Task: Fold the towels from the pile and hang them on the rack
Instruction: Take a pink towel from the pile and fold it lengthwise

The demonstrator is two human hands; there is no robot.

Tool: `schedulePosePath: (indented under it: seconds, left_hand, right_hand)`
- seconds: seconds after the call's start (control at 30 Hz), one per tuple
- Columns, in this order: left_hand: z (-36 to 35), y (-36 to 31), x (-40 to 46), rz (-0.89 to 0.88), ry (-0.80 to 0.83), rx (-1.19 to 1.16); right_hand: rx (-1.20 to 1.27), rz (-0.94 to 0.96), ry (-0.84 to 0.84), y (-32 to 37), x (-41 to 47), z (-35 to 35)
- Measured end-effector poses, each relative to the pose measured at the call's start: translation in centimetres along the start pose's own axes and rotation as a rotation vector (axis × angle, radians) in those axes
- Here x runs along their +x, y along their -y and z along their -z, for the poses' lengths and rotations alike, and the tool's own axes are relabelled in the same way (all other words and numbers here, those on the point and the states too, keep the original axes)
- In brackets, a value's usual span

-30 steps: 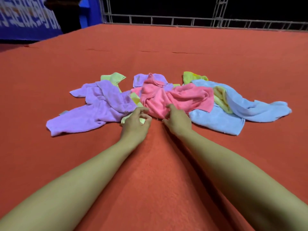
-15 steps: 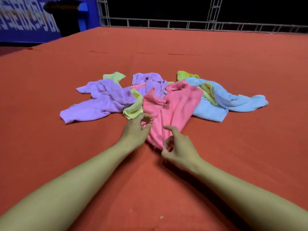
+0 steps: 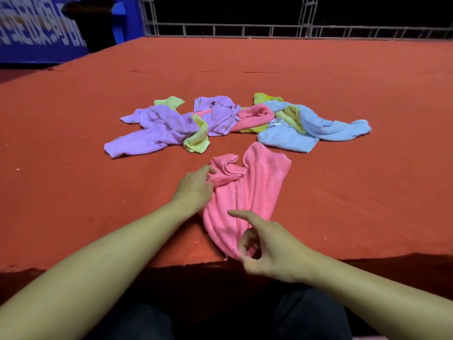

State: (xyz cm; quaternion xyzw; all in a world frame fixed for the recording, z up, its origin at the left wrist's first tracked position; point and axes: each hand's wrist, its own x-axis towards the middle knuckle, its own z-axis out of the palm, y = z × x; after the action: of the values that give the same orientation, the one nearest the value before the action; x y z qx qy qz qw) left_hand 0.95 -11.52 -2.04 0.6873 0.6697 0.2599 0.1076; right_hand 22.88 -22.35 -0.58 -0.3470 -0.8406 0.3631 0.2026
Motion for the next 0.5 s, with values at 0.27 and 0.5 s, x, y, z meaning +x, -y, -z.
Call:
schedulePosePath:
  seconds: [0.27, 0.5]
  left_hand:
    - [3.5, 5.0, -4.7, 0.474, -0.322, -0.81]
    - [6.8, 10.5, -11.6, 0.622, -0.405, -0.844]
  right_hand:
    - [-0.119, -0.01, -0.303, -1.6, 7.1, -0.1]
    - [-0.382, 0.055, -0.306, -2.2, 16.5, -3.1]
